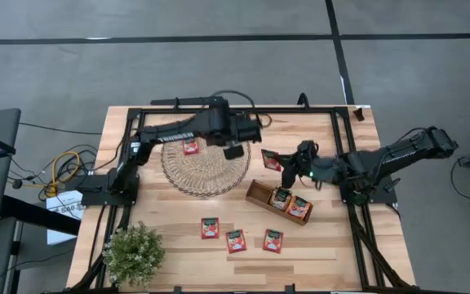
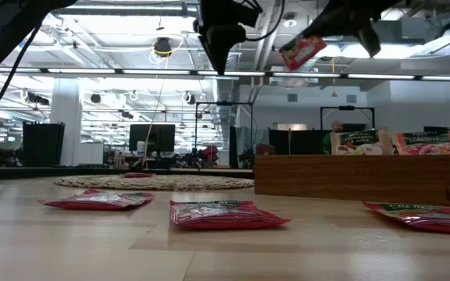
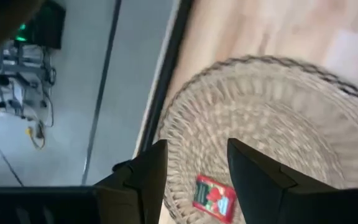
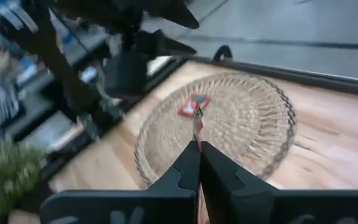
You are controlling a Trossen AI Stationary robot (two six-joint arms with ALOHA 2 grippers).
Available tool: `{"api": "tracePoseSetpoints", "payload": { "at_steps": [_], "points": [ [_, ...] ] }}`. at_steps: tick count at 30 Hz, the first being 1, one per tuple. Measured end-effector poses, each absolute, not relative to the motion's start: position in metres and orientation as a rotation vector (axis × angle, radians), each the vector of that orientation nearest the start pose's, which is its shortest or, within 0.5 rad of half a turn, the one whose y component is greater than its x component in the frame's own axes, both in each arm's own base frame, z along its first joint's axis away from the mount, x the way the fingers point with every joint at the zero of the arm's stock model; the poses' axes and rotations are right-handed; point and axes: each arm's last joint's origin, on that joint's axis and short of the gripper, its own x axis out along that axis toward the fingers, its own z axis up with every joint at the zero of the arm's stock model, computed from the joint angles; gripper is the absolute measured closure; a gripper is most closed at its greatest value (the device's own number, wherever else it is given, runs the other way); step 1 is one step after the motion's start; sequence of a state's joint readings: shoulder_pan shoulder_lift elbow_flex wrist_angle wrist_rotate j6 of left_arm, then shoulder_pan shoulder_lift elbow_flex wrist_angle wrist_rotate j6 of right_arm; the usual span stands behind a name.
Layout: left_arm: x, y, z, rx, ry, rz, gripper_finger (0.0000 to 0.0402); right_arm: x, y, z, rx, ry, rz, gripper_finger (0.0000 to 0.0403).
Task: Pick & Place Tea
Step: Put the red tea bag into the left section of the wooden organizer
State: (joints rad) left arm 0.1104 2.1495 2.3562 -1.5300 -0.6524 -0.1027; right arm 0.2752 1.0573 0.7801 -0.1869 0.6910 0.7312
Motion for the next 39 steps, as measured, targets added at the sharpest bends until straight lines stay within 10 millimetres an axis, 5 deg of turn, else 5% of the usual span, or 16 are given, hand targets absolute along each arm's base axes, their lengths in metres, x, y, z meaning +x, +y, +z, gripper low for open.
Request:
{"api": "tracePoseSetpoints", "payload": {
  "at_steps": [9, 14, 21, 26, 39],
  "points": [
    [0.395, 0.072, 0.372, 0.228, 1.169, 0.724, 0.0242, 0.259, 0.117, 0.235, 0.531, 0.032, -0.704, 0.0403],
    [0.389, 0.06, 0.382, 0.186, 1.136, 0.667, 0.0242, 0.278, 0.142, 0.211, 0.445, -0.021, -0.806, 0.0403],
    [0.394, 0.024, 0.385, 0.188, 1.085, 0.594, 0.0242, 0.293, 0.137, 0.188, 0.367, 0.044, -0.847, 0.0403],
    [0.399, 0.007, 0.372, 0.202, 1.088, 0.575, 0.0242, 0.285, 0.133, 0.185, 0.371, 0.114, -0.843, 0.0403],
    [0.38, 0.006, 0.328, 0.172, 1.045, 0.591, 0.0242, 0.283, 0.132, 0.167, 0.425, 0.209, -0.837, 0.0403]
  ]
}}
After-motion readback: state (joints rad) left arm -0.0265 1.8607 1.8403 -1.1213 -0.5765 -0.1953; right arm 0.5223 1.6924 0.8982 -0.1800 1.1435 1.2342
